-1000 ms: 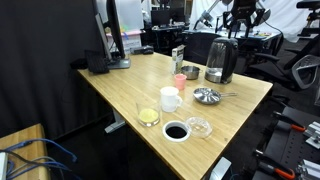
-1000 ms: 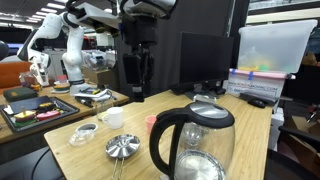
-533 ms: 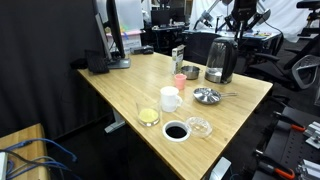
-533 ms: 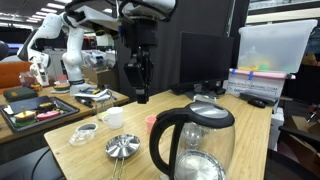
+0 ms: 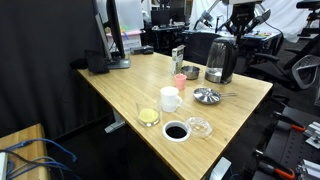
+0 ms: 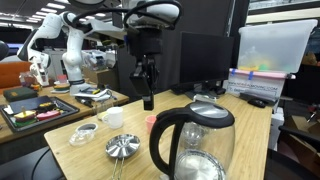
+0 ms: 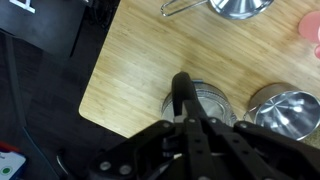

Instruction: Open the kettle lid

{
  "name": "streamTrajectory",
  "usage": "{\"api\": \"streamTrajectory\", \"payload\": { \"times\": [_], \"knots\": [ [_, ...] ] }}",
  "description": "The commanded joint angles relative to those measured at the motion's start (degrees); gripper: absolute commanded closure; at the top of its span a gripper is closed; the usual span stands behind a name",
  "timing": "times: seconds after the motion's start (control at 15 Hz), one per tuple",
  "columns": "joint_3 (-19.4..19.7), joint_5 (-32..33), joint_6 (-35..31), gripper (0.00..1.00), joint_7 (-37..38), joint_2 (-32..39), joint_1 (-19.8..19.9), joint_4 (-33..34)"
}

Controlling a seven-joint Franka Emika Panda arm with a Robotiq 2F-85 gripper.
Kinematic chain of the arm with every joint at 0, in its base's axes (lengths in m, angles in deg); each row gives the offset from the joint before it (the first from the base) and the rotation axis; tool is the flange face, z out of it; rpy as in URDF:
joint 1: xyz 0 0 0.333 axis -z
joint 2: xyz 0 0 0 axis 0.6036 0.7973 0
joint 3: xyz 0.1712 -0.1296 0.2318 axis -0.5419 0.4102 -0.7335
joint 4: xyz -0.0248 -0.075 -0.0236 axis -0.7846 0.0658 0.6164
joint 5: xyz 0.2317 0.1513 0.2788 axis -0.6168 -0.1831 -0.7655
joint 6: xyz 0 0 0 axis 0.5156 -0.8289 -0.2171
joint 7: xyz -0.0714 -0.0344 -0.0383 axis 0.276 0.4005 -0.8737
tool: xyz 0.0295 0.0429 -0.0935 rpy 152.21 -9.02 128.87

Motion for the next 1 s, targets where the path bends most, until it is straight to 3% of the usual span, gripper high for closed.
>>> {"api": "streamTrajectory", "payload": {
  "times": [0.0,0.93],
  "knots": [
    [0.2,1.4,-1.3,1.0,1.5,0.3,0.3,-0.3],
    [0.9,0.8,-1.8,1.0,1.4,3.0,0.0,1.6]
  ]
}}
